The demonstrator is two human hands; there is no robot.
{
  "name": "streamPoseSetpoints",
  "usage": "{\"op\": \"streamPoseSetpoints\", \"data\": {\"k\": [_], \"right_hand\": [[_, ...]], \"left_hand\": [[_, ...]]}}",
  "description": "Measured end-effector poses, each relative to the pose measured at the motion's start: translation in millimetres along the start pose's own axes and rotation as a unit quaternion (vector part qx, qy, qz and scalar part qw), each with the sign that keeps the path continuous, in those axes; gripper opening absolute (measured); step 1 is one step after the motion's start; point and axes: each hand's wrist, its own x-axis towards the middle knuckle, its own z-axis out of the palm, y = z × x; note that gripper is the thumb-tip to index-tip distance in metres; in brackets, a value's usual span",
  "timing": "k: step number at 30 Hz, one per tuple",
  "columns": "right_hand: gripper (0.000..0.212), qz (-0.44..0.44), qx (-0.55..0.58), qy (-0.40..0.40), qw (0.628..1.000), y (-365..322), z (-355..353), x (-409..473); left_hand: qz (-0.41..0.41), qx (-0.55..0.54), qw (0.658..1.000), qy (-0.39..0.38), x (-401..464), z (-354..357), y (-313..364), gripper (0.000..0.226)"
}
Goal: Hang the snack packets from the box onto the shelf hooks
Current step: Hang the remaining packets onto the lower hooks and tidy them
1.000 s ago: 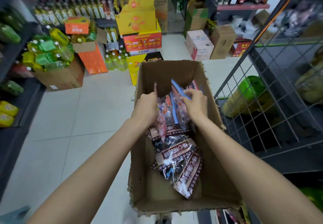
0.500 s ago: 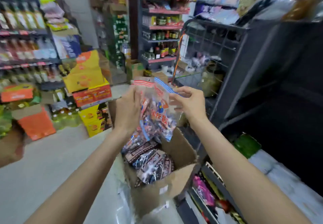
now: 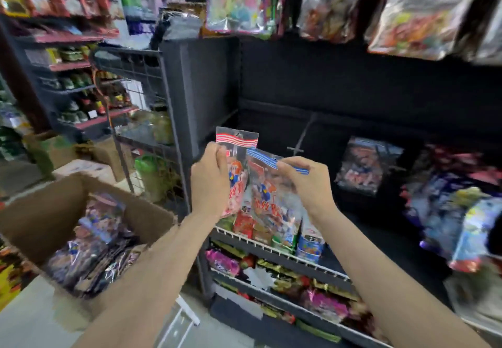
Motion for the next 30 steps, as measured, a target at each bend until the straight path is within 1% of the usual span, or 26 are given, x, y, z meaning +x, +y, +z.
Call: {"op": "streamPoseSetpoints", "data": {"k": [5, 7, 10, 13, 22, 24, 26, 30], "right_hand": [[0.012, 0.049, 0.011, 0.070, 0.996, 22.3, -89.6, -7.3], [0.012, 0.065, 0.021, 0.095, 0.993, 28.4, -116.7, -7.4], [0.009, 0.079, 0.042, 0.126, 0.988, 33.0, -148.1, -1.8], [0.004, 0.092, 0.043, 0.151, 0.983, 38.9, -170.9, 8.8], [0.018, 0.123, 0.038, 0.177, 0.976, 61.7, -199.9, 46.4], [0.018, 0.123, 0.029, 0.166, 0.978, 62.9, -202.5, 49.7], [0.011, 0.116, 0.027, 0.152, 0.981, 62.5, -205.2, 52.1], [0.015, 0.112, 0.021, 0.131, 0.985, 63.4, -210.9, 54.0]], "left_hand": [[0.027, -0.018, 0.997, -0.065, -27.1, 61.3, 41.9, 0.028], [0.033, -0.033, 0.996, -0.079, -37.1, 81.3, 58.2, 0.028], [0.021, -0.042, 0.994, -0.095, -48.3, 108.3, 80.6, 0.028], [0.006, -0.029, 0.994, -0.101, -55.7, 128.3, 95.2, 0.029], [-0.024, -0.008, 0.996, -0.081, -56.5, 157.1, 114.1, 0.028], [-0.026, -0.008, 0.996, -0.080, -56.7, 161.3, 115.7, 0.029], [-0.030, -0.002, 0.996, -0.081, -56.6, 166.9, 116.5, 0.029], [-0.036, 0.002, 0.996, -0.087, -55.0, 177.2, 114.6, 0.030]]}}
